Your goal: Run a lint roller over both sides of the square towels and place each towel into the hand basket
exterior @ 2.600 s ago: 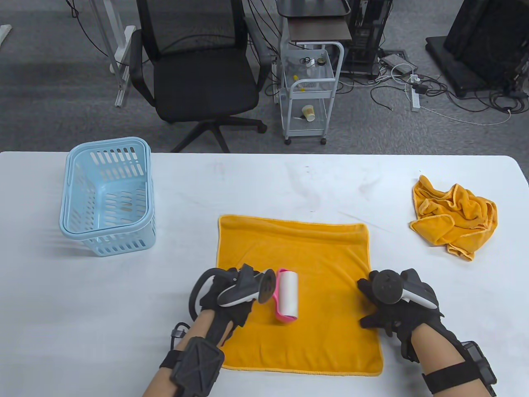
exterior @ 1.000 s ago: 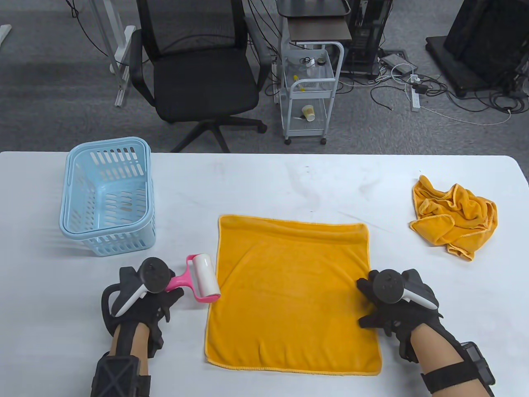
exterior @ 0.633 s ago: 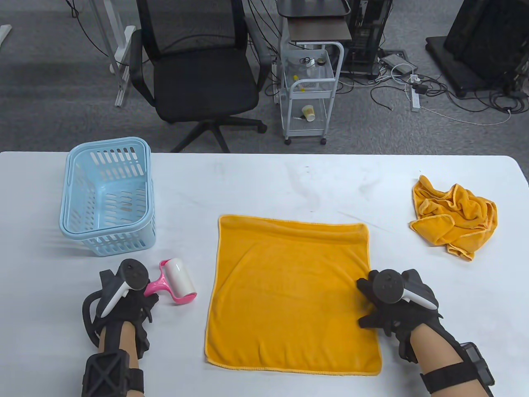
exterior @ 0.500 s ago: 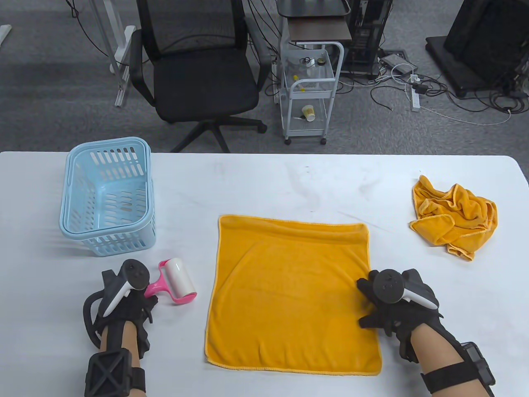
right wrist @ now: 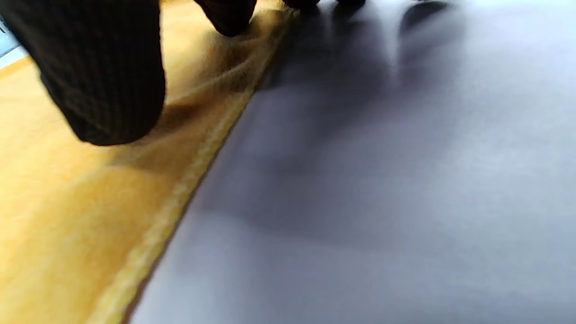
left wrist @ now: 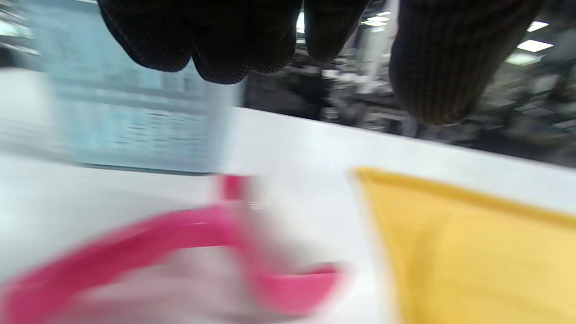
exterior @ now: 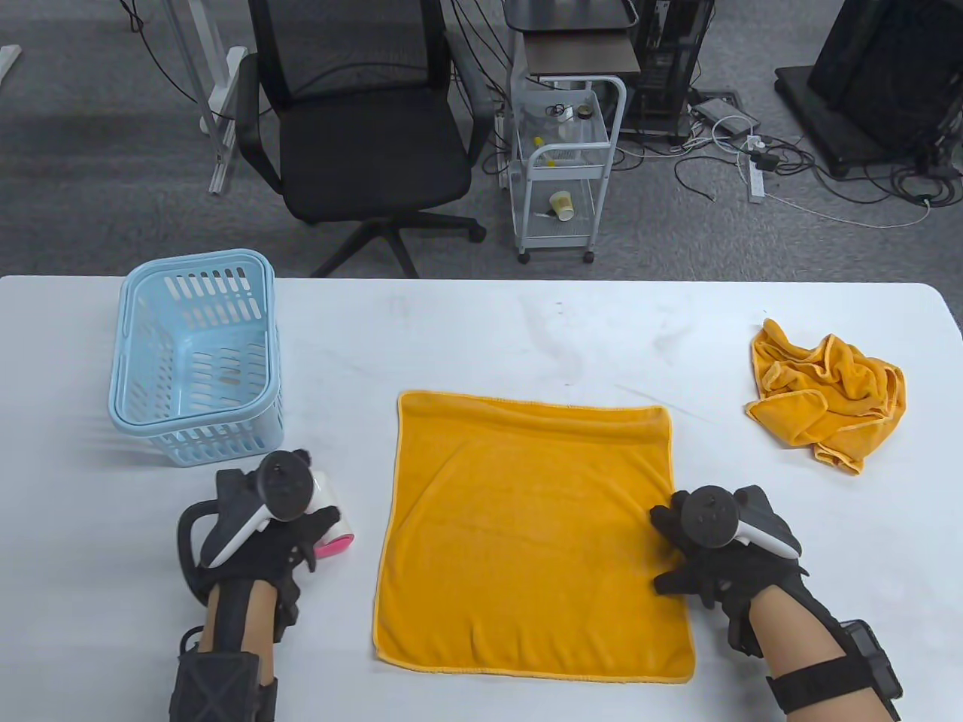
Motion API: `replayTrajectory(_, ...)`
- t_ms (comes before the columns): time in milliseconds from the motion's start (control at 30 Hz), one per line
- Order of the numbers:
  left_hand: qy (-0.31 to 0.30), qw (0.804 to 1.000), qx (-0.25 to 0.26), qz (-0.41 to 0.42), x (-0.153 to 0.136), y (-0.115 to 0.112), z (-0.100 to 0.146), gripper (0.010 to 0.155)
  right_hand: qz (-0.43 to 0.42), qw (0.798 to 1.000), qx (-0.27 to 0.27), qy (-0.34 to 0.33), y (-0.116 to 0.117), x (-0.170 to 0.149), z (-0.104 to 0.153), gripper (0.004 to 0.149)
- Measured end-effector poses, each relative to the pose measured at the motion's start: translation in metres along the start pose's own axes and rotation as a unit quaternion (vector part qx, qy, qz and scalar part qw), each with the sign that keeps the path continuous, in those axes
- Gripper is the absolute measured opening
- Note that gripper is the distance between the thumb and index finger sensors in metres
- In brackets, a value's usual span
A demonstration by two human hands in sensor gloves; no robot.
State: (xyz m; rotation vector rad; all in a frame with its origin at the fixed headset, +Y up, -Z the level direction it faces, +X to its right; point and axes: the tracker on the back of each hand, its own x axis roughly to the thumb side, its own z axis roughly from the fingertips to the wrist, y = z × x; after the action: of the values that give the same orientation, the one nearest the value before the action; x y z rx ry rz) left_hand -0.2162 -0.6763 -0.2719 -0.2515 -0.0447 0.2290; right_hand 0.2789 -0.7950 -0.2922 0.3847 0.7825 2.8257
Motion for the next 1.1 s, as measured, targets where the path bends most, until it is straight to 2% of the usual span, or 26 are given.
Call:
replayTrajectory(67,-0.069,0.997,-0.031,0.01,0.043,-0.004,-0.007,0.086,-0.004,1.0,-0.009,-0.001,-0.001,-0.001,0.001,0.099)
replayTrajectory(133,-0.123,0.991,-0.055,-0.023,0.088,-0.016,-0.017,0.089,-0.007,1.0,-0.014,-0.002,-0.003,-0.001,0.001,0.099)
replayTrajectory(233,-0.152,0.981,-0.094,-0.076,0.135,-0.046,-0.034,0.092,-0.009,1.0,-0.029,-0.002,-0.005,-0.002,0.003,0.099)
replayTrajectory(267,-0.156,0.979,-0.098,-0.085,0.142,-0.053,-0.037,0.093,-0.009,1.0,-0.029,-0.002,-0.005,-0.002,0.003,0.1)
replayTrajectory(333,-0.166,0.971,-0.123,-0.121,0.163,-0.085,-0.049,0.094,-0.011,0.999,-0.036,-0.003,-0.006,-0.003,0.004,0.1)
replayTrajectory(367,-0.167,0.97,-0.127,-0.124,0.165,-0.09,-0.051,0.095,-0.011,0.999,-0.036,-0.003,-0.006,-0.003,0.004,0.1)
replayTrajectory(433,-0.16,0.964,-0.151,-0.151,0.171,-0.123,-0.061,0.098,-0.009,0.999,-0.039,-0.003,-0.007,-0.003,0.005,0.1)
replayTrajectory(567,-0.147,0.952,-0.177,-0.2,0.17,-0.153,-0.067,0.099,-0.01,0.999,-0.044,-0.003,-0.007,-0.003,0.004,0.1)
replayTrajectory(633,-0.144,0.956,-0.172,-0.187,0.167,-0.149,-0.068,0.095,-0.008,0.999,-0.046,-0.003,-0.007,-0.002,0.004,0.1)
replayTrajectory(733,-0.146,0.962,-0.158,-0.168,0.166,-0.147,-0.07,0.078,-0.007,0.999,-0.049,-0.004,-0.007,-0.002,0.004,0.1)
replayTrajectory(833,-0.153,0.968,-0.127,-0.152,0.167,-0.145,-0.07,0.048,-0.008,0.998,-0.056,-0.005,-0.007,-0.003,0.005,0.101)
replayTrajectory(900,-0.158,0.971,-0.112,-0.142,0.165,-0.142,-0.07,0.043,-0.007,0.998,-0.063,-0.006,-0.008,-0.002,0.005,0.102)
replayTrajectory(933,-0.156,0.972,-0.123,-0.128,0.163,-0.138,-0.071,0.043,-0.007,0.998,-0.067,-0.008,-0.009,-0.002,0.005,0.103)
replayTrajectory(967,-0.158,0.974,-0.129,-0.103,0.161,-0.132,-0.07,0.043,-0.009,0.997,-0.072,-0.009,-0.009,-0.002,0.006,0.103)
replayTrajectory(1033,-0.158,0.981,-0.1,-0.049,0.156,-0.113,-0.068,0.042,-0.011,0.996,-0.085,-0.013,-0.011,-0.002,0.008,0.105)
replayTrajectory(1100,-0.154,0.986,-0.062,0.021,0.144,-0.071,-0.063,0.042,-0.022,0.995,-0.098,-0.017,-0.013,-0.003,0.01,0.106)
